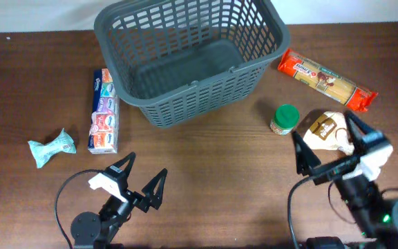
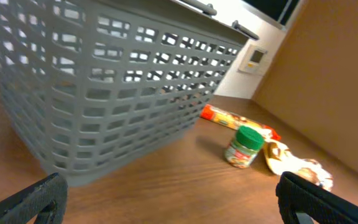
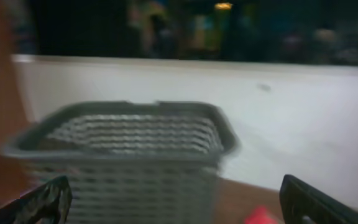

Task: Pack container
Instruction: 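Move both grippers toward the grey basket's near and far rims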

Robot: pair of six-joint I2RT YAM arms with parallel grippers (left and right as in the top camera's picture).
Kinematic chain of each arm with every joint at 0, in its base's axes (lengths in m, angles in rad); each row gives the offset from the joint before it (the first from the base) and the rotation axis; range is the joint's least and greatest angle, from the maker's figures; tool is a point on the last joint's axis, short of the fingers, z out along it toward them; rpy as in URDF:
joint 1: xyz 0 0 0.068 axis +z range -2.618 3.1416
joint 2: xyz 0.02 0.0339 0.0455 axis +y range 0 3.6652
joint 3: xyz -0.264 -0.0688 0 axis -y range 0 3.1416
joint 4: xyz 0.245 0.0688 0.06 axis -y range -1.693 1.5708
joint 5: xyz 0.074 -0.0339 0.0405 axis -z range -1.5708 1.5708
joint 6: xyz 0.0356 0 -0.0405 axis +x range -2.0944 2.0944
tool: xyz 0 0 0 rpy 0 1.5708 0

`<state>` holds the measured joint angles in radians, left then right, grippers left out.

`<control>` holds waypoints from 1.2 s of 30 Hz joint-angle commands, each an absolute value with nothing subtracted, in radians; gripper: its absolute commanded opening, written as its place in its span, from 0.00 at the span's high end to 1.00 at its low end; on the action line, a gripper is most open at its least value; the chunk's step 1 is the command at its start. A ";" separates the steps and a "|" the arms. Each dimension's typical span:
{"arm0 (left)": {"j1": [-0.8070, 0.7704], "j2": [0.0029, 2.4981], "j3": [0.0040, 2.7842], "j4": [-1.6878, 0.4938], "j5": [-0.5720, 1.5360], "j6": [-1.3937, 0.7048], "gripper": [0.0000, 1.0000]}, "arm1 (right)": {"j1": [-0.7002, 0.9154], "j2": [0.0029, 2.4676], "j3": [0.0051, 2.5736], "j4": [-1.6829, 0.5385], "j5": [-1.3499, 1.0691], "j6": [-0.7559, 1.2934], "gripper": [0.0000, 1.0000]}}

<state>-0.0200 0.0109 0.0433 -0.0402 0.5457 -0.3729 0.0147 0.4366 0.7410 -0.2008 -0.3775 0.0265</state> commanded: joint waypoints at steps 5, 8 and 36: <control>-0.017 0.008 0.104 0.002 0.706 -0.426 0.01 | 0.020 0.571 0.967 -0.230 -0.668 0.034 0.01; -0.017 0.042 0.218 -0.073 0.667 -0.365 0.01 | 0.019 0.648 1.100 -0.384 -0.655 0.030 0.01; -0.019 1.169 1.190 -0.743 0.815 -0.122 0.01 | 0.019 1.427 2.039 -1.328 -0.620 -0.184 0.01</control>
